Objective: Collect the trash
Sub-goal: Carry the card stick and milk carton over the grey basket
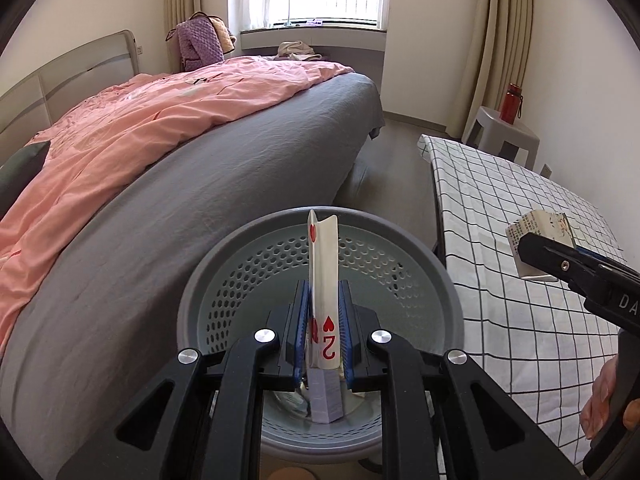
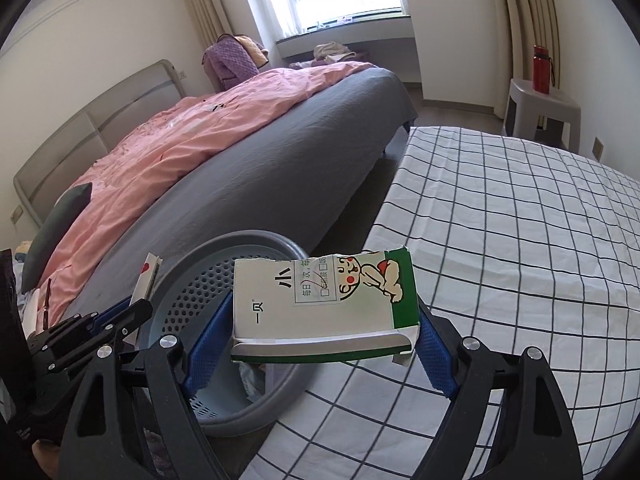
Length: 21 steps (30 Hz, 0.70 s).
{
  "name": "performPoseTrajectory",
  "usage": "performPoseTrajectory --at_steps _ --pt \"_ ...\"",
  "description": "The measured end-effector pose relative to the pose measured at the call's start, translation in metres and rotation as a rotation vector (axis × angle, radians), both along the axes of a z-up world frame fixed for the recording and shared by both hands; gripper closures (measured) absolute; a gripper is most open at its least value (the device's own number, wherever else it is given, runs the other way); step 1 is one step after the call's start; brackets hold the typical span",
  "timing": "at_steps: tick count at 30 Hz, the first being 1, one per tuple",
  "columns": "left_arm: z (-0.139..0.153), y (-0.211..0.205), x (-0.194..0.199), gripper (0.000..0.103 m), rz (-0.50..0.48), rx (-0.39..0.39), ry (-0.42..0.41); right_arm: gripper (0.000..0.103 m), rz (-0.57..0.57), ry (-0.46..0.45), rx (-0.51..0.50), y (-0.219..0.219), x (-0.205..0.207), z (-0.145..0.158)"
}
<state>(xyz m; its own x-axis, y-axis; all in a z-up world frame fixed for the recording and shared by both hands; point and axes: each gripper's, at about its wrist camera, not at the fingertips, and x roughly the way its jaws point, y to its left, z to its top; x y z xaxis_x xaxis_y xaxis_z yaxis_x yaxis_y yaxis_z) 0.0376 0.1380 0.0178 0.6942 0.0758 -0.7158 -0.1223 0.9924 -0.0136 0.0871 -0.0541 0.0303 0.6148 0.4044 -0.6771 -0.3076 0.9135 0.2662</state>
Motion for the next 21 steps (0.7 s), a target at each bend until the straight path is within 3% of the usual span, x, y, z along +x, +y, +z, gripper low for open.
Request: performPoseTrajectory --at_steps 12,21 --pt "-0.019 0.038 -0.001 0.089 0.089 0.013 0.025 0.022 0.116 0.021 0.037 0.058 0.003 -0.016" --pt "-0.032 0.045 0.01 0.088 0.102 0.007 0.065 0.022 0.166 0.066 0.01 0.069 0.008 -0.038"
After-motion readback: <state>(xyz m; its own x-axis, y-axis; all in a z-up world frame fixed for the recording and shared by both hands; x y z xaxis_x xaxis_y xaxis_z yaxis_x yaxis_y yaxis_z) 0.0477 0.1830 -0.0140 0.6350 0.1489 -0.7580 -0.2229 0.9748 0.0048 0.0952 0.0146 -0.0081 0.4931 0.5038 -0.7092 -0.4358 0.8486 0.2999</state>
